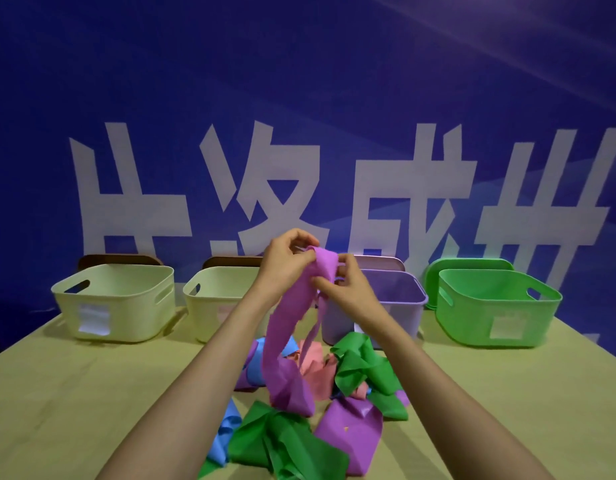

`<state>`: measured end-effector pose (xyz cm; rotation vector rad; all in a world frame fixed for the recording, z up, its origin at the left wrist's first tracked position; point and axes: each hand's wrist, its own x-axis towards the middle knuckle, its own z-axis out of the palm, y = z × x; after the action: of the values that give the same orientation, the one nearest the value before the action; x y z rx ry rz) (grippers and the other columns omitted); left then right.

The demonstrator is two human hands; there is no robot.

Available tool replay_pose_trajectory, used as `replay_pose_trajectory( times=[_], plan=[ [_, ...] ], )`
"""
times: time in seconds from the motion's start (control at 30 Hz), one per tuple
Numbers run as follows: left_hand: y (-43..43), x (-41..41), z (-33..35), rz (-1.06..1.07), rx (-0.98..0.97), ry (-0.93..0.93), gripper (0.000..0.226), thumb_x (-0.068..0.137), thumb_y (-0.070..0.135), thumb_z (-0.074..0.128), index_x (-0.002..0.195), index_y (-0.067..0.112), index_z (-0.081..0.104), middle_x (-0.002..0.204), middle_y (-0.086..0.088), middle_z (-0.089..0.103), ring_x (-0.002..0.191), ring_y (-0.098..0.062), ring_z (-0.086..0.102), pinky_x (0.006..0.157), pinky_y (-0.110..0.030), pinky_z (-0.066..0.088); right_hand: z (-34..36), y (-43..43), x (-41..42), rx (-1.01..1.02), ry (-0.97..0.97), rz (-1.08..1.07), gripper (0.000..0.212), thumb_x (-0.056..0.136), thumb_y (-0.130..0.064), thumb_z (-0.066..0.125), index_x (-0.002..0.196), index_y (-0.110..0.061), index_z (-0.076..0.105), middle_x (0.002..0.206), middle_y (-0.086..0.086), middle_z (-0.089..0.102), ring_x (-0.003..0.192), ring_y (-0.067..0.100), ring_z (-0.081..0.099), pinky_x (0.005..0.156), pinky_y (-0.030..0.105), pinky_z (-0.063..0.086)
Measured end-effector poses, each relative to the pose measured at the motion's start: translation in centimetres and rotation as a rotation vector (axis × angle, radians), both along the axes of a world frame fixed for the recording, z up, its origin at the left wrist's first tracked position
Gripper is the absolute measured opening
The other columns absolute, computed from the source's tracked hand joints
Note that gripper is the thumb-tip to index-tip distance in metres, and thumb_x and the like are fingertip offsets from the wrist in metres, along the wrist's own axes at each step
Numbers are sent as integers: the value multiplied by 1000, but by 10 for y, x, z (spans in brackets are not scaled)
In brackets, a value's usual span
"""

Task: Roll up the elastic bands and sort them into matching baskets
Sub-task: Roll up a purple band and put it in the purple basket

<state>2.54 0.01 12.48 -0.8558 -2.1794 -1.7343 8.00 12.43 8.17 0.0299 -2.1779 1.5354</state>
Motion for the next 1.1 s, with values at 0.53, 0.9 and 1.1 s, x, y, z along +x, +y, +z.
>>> replay_pose_trajectory(
  times=[0.53,0.9,1.1],
  plan=[
    [-1,12,-10,-107,83,-48,13,92,7,57,99,18,59,94,0,67,85,-11,63,72,-23,52,31,31,15,-101,8,147,12,94,-23,57,87,-15,62,72,-8,55,68,6,49,64,19,42],
    [-4,20,-8,-112,127,174,22,88,-4,56,94,16,62,90,9,66,82,5,62,80,-15,50,34,25,18,-289,26,225,14,97,-16,51,85,-14,57,80,6,56,77,16,54,74,25,50],
    [4,17,7,-132,59,-35,15,90,5,53,89,16,62,86,3,63,77,-12,58,68,-22,47,38,18,17,-310,-33,72,19,97,-31,52,88,-16,59,78,1,59,70,12,53,62,23,43]
  ],
)
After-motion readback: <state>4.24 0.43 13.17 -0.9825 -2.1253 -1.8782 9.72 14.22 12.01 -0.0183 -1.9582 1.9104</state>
